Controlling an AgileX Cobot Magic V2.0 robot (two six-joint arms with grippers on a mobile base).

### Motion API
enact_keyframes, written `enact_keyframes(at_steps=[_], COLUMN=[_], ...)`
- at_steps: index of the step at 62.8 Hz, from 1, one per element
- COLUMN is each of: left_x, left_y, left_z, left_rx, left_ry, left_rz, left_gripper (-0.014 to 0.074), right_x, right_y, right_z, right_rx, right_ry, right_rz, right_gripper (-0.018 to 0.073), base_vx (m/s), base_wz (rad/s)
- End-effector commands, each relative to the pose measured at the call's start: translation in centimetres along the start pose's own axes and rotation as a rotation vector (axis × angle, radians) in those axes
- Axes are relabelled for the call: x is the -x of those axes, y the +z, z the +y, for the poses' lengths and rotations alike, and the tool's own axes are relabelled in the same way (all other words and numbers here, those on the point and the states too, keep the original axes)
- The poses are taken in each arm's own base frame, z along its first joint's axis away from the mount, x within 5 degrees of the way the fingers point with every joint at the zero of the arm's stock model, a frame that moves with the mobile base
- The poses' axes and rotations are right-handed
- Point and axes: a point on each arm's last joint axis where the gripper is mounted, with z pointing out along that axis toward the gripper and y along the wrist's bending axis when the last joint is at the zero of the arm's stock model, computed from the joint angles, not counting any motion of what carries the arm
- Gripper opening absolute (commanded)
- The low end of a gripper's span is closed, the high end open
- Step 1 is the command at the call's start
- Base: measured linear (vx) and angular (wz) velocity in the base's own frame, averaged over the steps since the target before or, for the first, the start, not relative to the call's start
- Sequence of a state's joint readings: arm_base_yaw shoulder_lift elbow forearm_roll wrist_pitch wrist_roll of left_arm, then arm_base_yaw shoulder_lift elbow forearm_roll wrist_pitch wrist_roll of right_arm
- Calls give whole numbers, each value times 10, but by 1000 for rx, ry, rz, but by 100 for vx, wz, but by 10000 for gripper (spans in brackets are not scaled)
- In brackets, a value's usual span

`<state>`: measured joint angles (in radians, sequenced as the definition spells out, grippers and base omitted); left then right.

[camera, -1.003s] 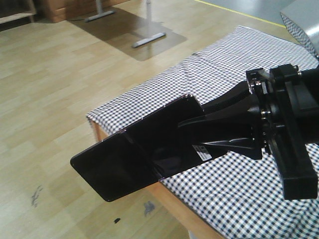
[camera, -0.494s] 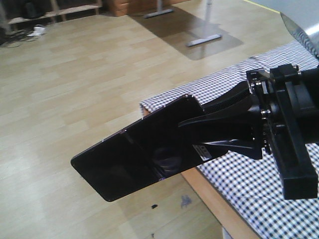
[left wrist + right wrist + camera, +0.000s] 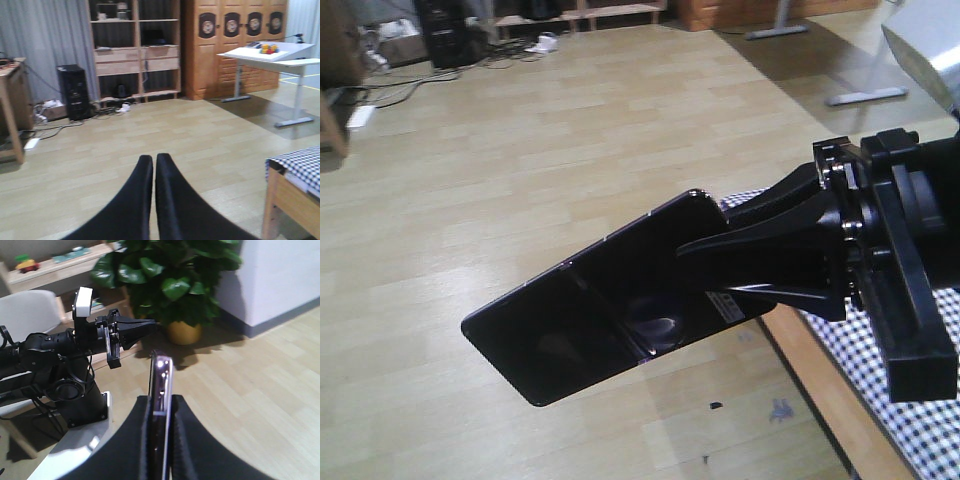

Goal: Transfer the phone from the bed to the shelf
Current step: 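Hold the phone in the right gripper while the base turns away from the bed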

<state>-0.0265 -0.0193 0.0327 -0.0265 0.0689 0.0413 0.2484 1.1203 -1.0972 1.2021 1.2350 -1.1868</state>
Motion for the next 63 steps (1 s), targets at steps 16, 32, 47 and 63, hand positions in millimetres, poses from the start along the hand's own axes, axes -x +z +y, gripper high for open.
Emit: enact_keyframes(at_steps=[16, 32, 47, 63], left_x=[15, 15, 15, 15], left_y=[-2, -2, -2, -2], left_z=[1, 1, 1, 1], left_rx=[5, 5, 5, 5], left_ry=[-19, -19, -19, -19], left_rz=[-105, -105, -105, -105], left_gripper=[1, 1, 1, 1], right_x=[14, 14, 14, 14], right_y=[-6, -6, -6, -6], right_z=[15, 15, 15, 15], right_rx=[73, 73, 73, 73], right_ry=[-11, -11, -11, -11], right_rz=[-84, -84, -84, -84], right_gripper=[-3, -3, -3, -3], base_vx=[-9, -4, 1, 4], base_wz=[40, 21, 7, 7])
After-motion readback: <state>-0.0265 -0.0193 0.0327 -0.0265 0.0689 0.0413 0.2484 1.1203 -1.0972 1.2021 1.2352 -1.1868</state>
